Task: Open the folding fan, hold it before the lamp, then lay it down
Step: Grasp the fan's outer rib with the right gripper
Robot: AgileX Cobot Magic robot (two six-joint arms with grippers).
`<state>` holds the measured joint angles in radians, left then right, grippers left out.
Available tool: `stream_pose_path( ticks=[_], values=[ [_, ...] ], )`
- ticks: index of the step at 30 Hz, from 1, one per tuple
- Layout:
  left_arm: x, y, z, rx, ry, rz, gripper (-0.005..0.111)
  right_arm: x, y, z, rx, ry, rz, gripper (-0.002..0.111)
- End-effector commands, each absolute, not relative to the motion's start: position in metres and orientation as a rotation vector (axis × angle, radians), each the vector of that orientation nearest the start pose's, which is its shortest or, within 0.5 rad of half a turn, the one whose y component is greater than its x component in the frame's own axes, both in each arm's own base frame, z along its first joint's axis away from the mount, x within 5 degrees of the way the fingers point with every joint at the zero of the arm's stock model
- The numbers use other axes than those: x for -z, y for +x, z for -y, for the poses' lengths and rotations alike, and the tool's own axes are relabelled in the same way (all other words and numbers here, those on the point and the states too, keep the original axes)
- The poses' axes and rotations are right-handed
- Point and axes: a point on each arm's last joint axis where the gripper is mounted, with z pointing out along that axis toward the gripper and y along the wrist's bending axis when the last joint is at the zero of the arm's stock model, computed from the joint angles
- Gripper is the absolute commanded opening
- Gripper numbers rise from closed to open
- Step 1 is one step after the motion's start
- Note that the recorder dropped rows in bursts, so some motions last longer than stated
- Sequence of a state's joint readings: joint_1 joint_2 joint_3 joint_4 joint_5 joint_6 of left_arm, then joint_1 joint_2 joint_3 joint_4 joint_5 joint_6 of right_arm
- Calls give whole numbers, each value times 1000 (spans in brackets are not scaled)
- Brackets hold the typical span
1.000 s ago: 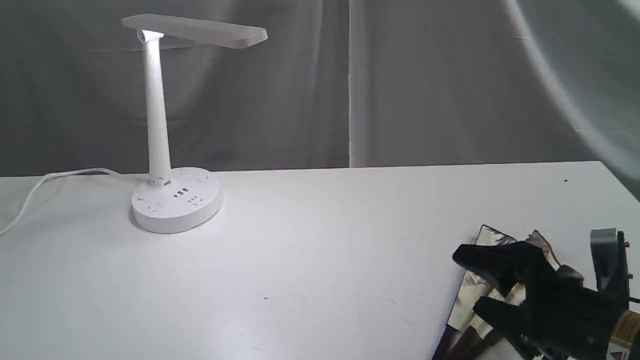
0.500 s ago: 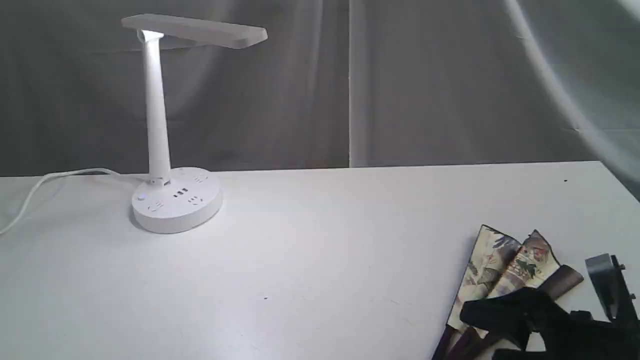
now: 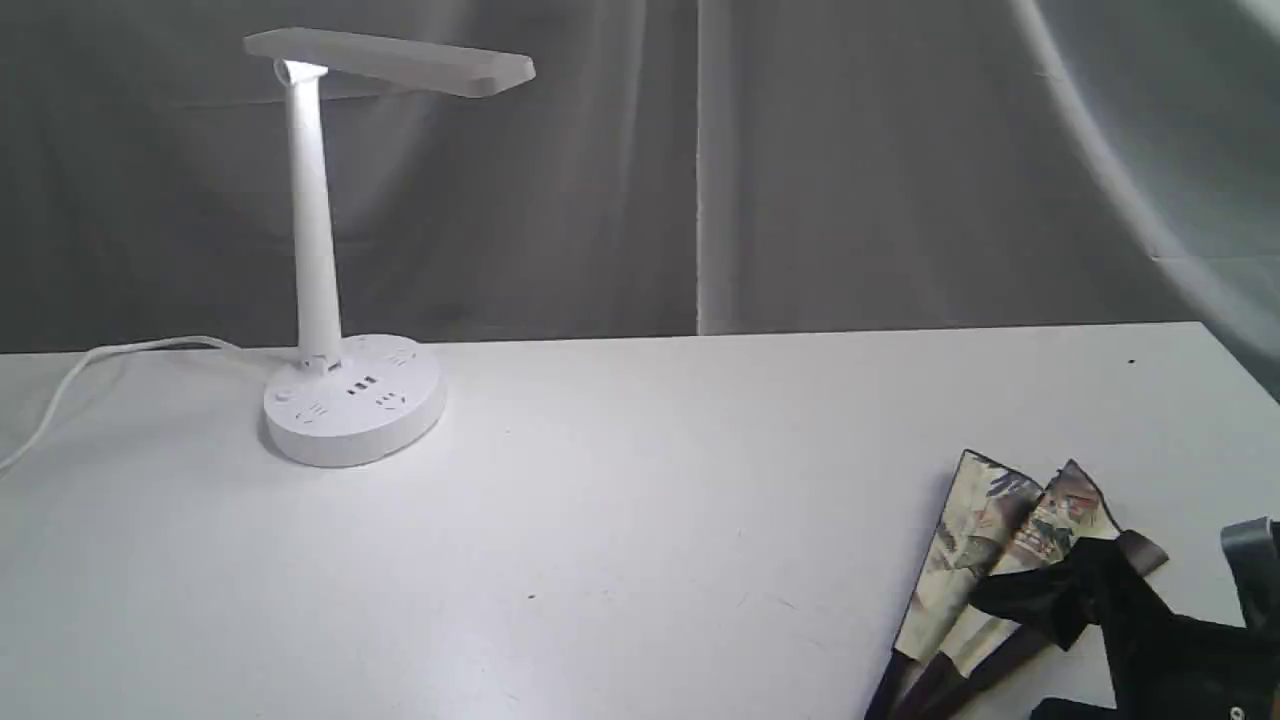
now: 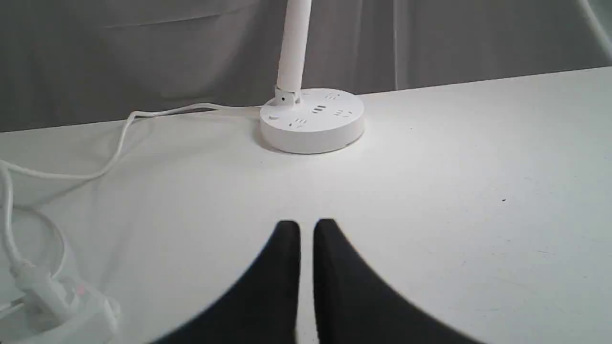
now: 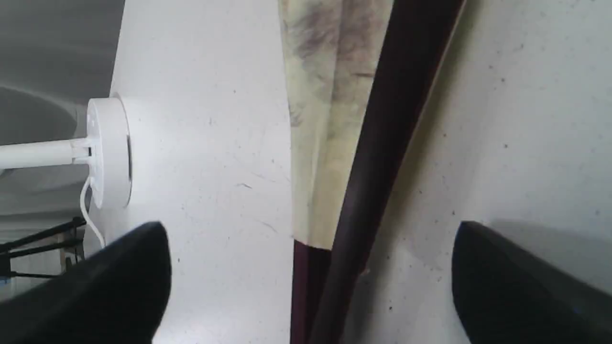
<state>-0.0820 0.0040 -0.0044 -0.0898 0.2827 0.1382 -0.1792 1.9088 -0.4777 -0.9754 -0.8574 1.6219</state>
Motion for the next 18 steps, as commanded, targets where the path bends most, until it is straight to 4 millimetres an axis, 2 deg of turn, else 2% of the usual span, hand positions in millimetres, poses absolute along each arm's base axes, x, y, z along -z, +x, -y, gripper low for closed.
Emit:
stream_pose_path(
  ticks=[1, 4, 10, 18],
  values=[
    [-188, 55, 7, 47, 125, -1753, 5, -79, 265, -14, -1013, 937, -2287, 80],
    [-188, 55, 7, 47, 125, -1753, 5, -75, 268, -21, -986, 1000, -2251, 80],
    [-188, 55, 7, 47, 125, -1753, 5, -67, 271, -17, -942, 1103, -2197, 80],
    [-188, 55, 7, 47, 125, -1753, 5, -52, 273, -17, -973, 1168, -2123, 80]
  ],
)
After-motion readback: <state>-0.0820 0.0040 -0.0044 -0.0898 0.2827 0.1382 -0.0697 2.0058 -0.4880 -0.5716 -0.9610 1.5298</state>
